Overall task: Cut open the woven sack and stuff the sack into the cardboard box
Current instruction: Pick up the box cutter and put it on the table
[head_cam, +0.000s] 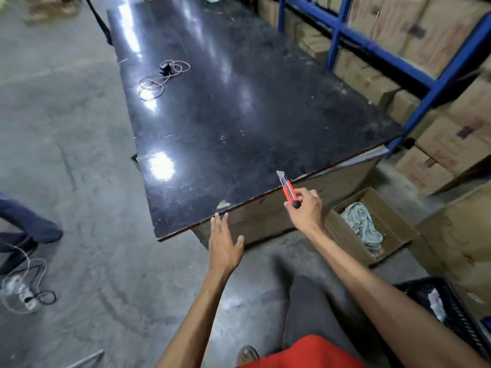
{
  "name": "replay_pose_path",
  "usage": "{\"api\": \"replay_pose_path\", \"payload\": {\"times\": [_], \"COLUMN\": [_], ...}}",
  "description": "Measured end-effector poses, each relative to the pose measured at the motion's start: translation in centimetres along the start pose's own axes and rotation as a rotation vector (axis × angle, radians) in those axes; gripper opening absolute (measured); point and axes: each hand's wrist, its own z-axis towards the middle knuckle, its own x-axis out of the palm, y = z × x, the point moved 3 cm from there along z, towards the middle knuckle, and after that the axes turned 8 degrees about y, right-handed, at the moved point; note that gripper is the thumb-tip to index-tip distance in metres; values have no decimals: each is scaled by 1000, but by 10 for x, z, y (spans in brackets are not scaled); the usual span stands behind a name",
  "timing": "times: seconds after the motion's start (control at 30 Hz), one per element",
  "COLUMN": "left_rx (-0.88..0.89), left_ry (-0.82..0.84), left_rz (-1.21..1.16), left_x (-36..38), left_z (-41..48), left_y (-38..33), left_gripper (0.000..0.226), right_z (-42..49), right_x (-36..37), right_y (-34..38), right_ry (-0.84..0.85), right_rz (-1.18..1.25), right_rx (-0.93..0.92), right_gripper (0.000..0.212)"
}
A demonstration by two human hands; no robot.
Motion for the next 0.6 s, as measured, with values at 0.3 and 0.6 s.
{"api": "replay_pose_path", "payload": {"times": [0.3,0.6], "left_rx": [-38,-237], "left_ry": [-60,82], "left_rz": [62,210], "left_x": [-28,-22], "left_z": [143,275], "left_y": [-14,-15], "left_gripper": [76,81], "right_z": [135,262], "right_x": [34,78], "right_y": [38,55], "right_ry": [25,190], "right_rz": [-134,-176], "right_rx": [-48,-28], "right_gripper": [24,31]}}
